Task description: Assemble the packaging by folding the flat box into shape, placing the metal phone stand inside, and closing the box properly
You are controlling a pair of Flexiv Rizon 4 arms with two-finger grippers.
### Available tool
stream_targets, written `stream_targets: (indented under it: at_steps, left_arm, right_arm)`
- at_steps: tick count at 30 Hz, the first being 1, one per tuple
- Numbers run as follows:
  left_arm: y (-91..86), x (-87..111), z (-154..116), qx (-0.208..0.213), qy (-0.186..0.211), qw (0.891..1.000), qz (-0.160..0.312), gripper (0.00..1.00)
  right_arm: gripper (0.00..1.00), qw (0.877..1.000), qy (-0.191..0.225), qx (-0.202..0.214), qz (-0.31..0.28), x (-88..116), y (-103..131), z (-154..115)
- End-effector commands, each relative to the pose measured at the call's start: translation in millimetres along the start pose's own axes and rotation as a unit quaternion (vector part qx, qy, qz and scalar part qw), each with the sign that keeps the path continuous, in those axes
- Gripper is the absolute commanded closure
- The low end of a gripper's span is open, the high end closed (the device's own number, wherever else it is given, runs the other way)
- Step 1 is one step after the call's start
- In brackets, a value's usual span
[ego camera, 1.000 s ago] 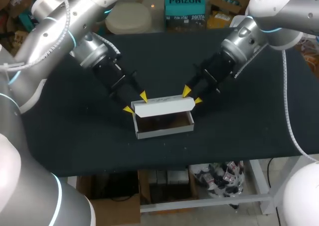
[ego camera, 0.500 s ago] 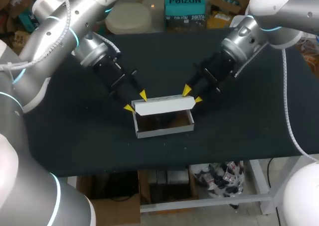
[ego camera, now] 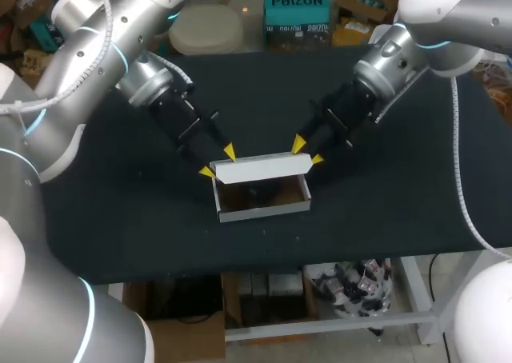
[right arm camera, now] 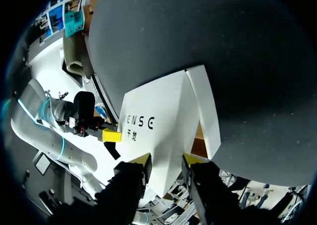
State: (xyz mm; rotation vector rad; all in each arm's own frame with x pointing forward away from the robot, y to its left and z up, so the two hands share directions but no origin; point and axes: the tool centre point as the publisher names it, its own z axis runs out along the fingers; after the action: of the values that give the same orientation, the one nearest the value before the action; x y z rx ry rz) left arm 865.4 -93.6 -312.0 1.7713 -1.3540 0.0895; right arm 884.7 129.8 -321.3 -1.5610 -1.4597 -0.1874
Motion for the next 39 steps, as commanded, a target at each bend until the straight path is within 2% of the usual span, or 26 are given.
stream_targets:
  at_steps: [1, 39]
  left_arm:
    - [-9.4, 3.8, 1.0, -0.019, -0.001, 1.000, 0.001, 0.44]
    - [-7.3, -0.7, 0.7, -0.008, 0.004, 1.000, -0.006, 0.50]
  right_arm:
    - [0.59, 1.000, 0.000, 0.006, 0.001, 1.8, 4.3, 1.5]
    - [0.53, 0.999, -0.022, 0.037, 0.005, 0.7, 3.3, -2.5]
